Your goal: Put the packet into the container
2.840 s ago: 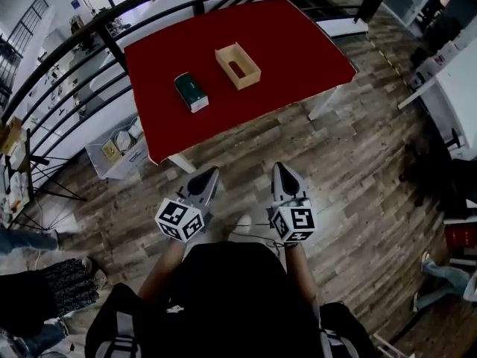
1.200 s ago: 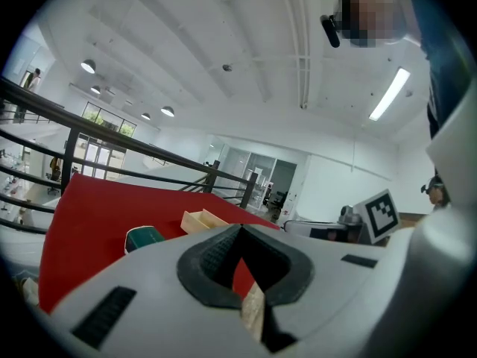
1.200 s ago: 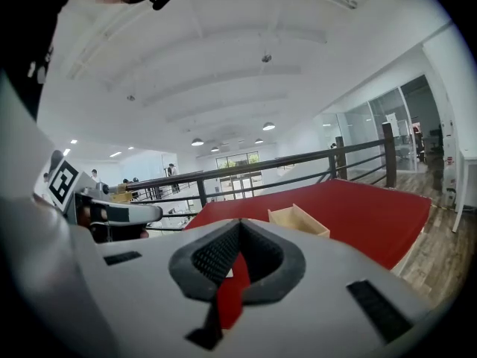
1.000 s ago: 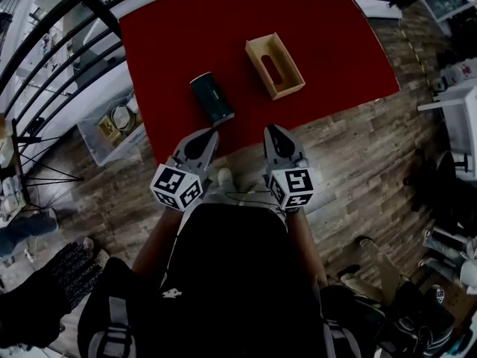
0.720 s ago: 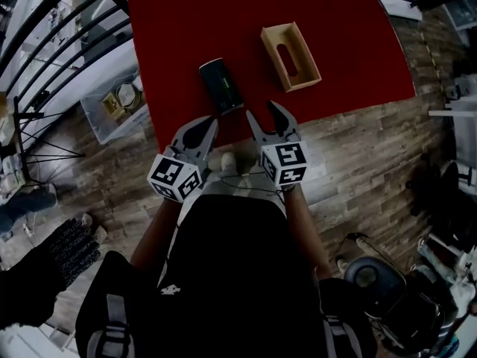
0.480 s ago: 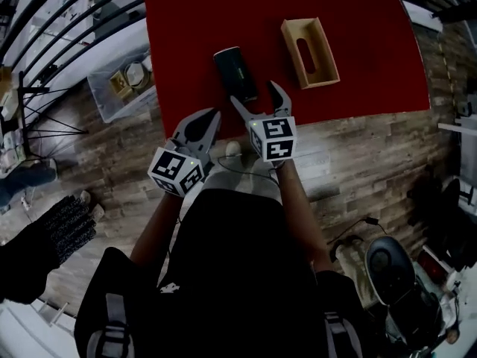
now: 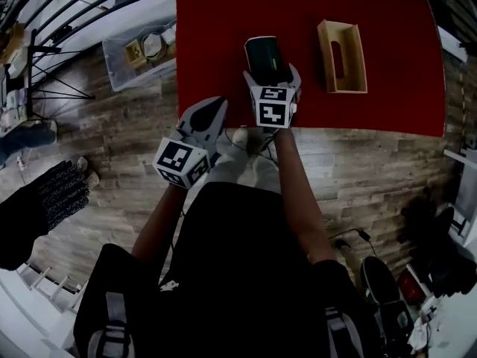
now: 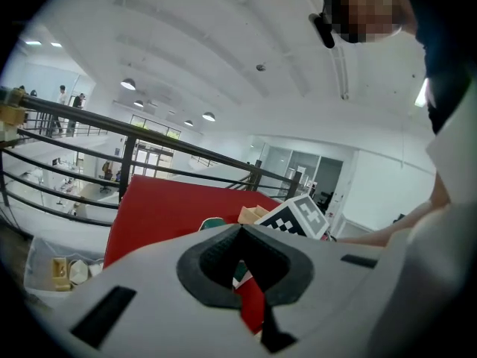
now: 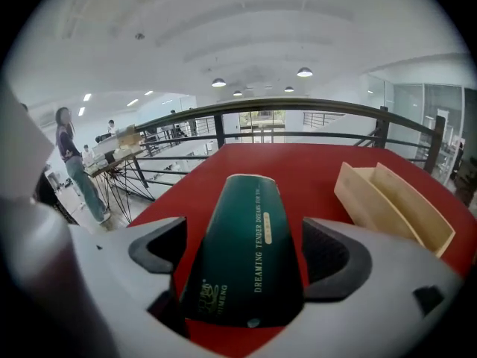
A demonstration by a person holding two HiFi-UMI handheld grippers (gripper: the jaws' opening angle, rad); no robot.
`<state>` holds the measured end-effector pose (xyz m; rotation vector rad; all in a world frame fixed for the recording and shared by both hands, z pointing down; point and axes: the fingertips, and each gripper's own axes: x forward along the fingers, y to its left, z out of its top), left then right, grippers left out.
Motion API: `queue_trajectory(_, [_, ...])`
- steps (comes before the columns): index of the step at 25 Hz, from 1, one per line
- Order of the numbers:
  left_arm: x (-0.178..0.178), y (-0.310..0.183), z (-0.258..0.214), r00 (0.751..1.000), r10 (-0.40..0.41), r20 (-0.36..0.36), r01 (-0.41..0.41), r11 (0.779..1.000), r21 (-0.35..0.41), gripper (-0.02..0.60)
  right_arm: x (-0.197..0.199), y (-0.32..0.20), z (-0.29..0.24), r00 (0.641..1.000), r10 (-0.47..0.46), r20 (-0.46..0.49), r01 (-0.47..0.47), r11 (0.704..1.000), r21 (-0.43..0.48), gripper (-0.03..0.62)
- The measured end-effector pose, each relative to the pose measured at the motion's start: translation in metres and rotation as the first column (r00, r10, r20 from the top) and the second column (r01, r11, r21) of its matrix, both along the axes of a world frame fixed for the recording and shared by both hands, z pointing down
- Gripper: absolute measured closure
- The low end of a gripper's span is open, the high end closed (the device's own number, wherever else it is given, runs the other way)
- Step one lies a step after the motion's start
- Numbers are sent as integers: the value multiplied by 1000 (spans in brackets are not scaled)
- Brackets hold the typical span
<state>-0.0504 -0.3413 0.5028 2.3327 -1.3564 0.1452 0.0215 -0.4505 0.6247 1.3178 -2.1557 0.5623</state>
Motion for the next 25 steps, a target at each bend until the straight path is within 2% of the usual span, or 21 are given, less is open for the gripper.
queue_trajectory(3, [-7,1,1,1000,-23,-7,23,1000,2,581,11,-3,13,999,-1,-42,-1,999,-42,140])
queue_trajectory(8, [-9,1,1,999,-41,-27,41,999,0,581,7,0,3,999,-25,-34,23,999,-46,140])
queue_trajectory(16, [-11,-2,2,998,-57,-27,58,998,16,581,-20,5,21,995,-88,-51,81,988,-130,140])
queue_trajectory(20, [-14,0,1,997,-72,-28,72,997,14,581,-29,10,16,991,-115,-74,107,988,-111,140])
queue_trajectory(25, [-20,2,4,995,-94,-30,95,995,9,581,-17,11,11,988,-114,-106,103,989,-107,141])
